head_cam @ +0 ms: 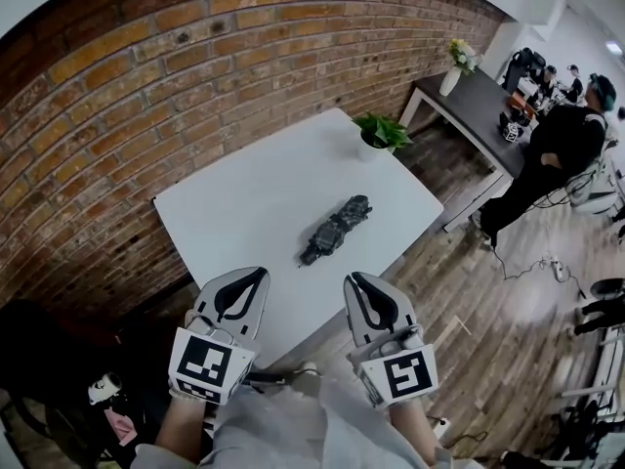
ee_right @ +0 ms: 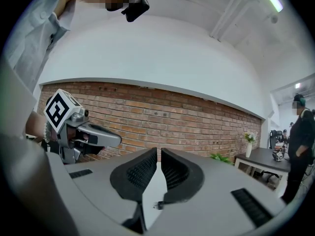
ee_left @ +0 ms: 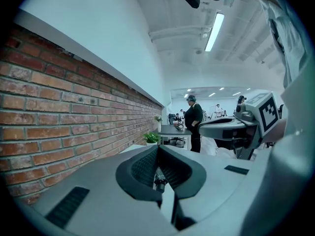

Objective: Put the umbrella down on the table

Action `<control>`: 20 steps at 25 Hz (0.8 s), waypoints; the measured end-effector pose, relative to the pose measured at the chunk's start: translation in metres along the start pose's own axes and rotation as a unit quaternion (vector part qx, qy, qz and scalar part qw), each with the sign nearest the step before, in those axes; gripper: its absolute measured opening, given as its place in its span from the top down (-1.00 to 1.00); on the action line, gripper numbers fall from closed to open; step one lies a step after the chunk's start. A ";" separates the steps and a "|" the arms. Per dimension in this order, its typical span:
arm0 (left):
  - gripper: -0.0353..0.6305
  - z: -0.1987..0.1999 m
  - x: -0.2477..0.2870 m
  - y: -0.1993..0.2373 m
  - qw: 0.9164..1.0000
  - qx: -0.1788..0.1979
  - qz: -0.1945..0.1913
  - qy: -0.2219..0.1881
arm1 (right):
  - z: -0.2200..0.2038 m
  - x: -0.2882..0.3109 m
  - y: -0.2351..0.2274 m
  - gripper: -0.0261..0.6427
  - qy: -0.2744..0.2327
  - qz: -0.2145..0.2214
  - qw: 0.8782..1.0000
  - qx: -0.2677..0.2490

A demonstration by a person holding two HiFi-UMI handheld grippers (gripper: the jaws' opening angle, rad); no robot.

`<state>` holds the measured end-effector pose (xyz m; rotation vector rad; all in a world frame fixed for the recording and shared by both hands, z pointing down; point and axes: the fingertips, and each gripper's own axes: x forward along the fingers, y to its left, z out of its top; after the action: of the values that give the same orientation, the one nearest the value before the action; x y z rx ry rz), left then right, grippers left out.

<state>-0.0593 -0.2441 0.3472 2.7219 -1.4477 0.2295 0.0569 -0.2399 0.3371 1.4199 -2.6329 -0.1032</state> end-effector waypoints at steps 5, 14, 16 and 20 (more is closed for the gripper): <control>0.84 -0.003 0.001 0.001 1.000 0.014 0.004 0.006 | -0.006 -0.002 -0.002 0.75 0.009 0.005 1.000 -0.004; 0.83 -0.008 0.000 0.001 1.000 0.002 0.001 0.007 | -0.009 0.004 0.005 0.75 0.015 0.020 1.000 -0.009; 0.84 -0.006 0.000 0.001 1.000 -0.003 0.001 0.004 | -0.010 0.005 0.007 0.75 0.016 0.021 1.000 -0.008; 0.84 -0.007 -0.001 0.000 1.000 -0.004 0.003 0.004 | 0.000 0.008 0.009 0.75 -0.010 0.023 1.000 -0.005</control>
<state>-0.0604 -0.2421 0.3535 2.7073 -1.4507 0.2340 0.0453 -0.2422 0.3393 1.3622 -2.6745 -0.1265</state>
